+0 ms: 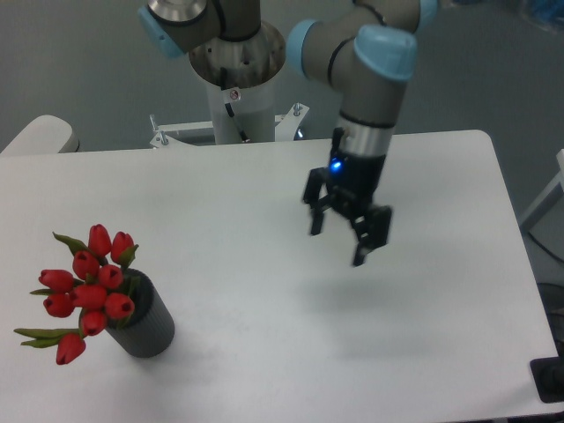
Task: Insert the flowers into the vase
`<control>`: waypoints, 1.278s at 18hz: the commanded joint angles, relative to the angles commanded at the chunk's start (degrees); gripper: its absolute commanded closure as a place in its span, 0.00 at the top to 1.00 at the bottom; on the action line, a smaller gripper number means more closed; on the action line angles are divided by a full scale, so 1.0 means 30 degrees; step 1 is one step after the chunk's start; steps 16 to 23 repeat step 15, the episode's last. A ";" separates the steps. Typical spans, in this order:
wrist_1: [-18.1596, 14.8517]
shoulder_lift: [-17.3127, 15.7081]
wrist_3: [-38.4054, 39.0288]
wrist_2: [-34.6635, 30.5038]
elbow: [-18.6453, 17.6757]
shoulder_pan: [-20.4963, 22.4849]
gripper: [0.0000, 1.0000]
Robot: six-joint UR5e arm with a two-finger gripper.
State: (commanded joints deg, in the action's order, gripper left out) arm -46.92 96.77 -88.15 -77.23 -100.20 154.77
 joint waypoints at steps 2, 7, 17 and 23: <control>-0.2042 -0.0060 -0.0642 -0.1262 0.1196 0.0088 1.00; -0.8260 -0.0060 -0.2314 -0.2791 0.4628 0.0556 1.00; -0.8618 -0.0529 -0.2315 -0.2821 0.4397 0.0733 1.00; -0.8618 -0.0529 -0.2315 -0.2821 0.4397 0.0733 1.00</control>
